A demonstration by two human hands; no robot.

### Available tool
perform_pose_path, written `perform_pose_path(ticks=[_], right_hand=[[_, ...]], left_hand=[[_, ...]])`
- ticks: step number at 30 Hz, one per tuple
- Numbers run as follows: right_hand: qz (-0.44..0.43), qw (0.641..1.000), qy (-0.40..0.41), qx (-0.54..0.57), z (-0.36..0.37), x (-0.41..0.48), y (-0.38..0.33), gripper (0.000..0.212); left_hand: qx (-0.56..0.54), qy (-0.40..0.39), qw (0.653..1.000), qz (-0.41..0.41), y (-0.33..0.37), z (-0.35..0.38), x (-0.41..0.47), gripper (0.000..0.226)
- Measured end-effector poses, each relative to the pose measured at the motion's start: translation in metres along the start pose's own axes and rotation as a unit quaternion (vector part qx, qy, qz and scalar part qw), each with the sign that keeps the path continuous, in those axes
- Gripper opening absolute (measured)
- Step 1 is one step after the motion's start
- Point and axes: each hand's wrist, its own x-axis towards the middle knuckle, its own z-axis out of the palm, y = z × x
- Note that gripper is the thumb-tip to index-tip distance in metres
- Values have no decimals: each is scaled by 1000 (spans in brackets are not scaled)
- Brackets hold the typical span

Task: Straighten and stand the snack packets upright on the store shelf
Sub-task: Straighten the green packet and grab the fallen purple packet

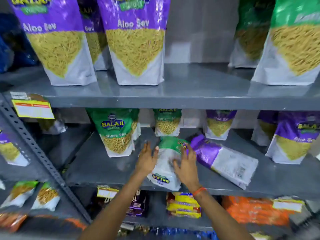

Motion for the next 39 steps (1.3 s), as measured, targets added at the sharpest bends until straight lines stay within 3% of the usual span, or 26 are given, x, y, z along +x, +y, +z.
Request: perform_pose_path(ticks=[3, 4, 7, 12, 14, 19, 22, 24, 28, 33, 36, 39], right_hand=[[184, 980, -12, 76, 20, 5, 18, 80], [238, 964, -18, 115, 22, 5, 22, 69], [307, 935, 13, 177, 30, 15, 38, 28], [384, 867, 84, 307, 31, 30, 41, 39], [364, 855, 93, 357, 29, 34, 36, 38], [238, 877, 133, 396, 20, 59, 22, 17], [169, 886, 154, 403, 10, 82, 19, 26], [142, 905, 140, 376, 6, 92, 24, 22], [140, 935, 56, 321, 3, 96, 48, 11], [194, 914, -25, 354, -6, 111, 50, 31], [241, 896, -65, 367, -14, 123, 34, 33], [251, 892, -123, 354, -21, 135, 20, 34]], left_hand=[[-79, -85, 988, -101, -19, 8, 22, 80], [-111, -70, 984, -120, -25, 11, 29, 75], [-189, -13, 968, -167, -32, 15, 41, 31], [-176, 33, 967, -180, -37, 13, 44, 19], [-185, 44, 966, -178, -39, 10, 38, 17], [-221, 90, 967, -91, -27, -6, 42, 15], [-191, 97, 976, -32, -12, -5, 59, 17], [-184, 104, 977, -22, -8, 5, 70, 18], [-220, 98, 968, -72, -4, 21, 81, 22], [-215, 225, 950, -33, 2, 42, 45, 30], [-201, 143, 969, 10, 13, 67, 15, 45], [-247, 105, 963, -1, 19, 78, 5, 69]])
